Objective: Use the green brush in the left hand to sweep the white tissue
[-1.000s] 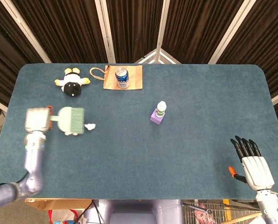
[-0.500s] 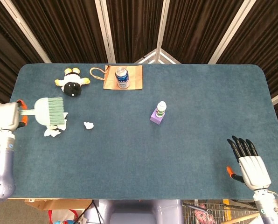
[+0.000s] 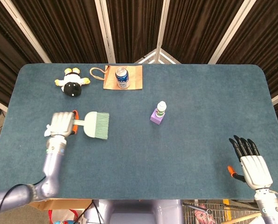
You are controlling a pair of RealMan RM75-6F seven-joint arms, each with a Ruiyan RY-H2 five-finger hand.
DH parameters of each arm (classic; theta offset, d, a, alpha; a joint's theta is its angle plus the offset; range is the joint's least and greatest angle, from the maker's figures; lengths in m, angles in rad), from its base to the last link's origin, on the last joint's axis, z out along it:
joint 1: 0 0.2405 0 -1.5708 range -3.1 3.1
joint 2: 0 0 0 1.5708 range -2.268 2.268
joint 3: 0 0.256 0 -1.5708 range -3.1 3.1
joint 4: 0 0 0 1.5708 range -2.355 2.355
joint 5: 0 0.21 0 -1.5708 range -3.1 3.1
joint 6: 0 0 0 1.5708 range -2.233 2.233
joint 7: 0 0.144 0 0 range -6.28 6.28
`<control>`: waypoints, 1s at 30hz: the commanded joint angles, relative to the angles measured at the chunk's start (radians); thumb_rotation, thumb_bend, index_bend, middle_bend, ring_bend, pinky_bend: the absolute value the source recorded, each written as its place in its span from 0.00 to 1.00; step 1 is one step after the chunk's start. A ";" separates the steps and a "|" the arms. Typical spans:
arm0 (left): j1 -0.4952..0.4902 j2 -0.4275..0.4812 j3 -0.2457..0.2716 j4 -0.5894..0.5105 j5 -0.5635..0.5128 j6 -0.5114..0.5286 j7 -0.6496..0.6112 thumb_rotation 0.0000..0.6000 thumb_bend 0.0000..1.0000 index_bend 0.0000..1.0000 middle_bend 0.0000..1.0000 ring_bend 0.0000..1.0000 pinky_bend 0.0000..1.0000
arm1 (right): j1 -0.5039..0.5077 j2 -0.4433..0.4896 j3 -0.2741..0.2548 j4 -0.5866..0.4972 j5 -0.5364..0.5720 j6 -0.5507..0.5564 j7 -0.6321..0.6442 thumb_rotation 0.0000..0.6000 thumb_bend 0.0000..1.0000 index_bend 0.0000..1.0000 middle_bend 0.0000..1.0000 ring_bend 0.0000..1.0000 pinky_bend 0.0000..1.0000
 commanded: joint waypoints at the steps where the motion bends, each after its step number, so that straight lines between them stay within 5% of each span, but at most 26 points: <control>1: -0.036 -0.054 0.015 0.049 -0.048 0.010 0.063 1.00 0.74 0.78 1.00 1.00 1.00 | -0.002 0.003 0.000 0.000 0.002 0.003 0.006 1.00 0.32 0.00 0.00 0.00 0.01; 11: 0.028 0.066 0.052 0.109 -0.111 0.008 0.075 1.00 0.74 0.78 1.00 1.00 1.00 | -0.013 0.010 -0.005 -0.007 -0.005 0.019 0.004 1.00 0.32 0.00 0.00 0.00 0.01; 21: 0.160 0.337 0.015 0.128 -0.126 -0.048 -0.139 1.00 0.74 0.78 1.00 1.00 1.00 | -0.015 0.010 -0.004 -0.014 -0.004 0.020 -0.008 1.00 0.32 0.00 0.00 0.00 0.01; 30: 0.249 0.477 -0.034 -0.039 0.080 -0.004 -0.419 1.00 0.74 0.78 1.00 1.00 1.00 | -0.015 0.004 -0.005 -0.012 -0.012 0.022 -0.017 1.00 0.32 0.00 0.00 0.00 0.01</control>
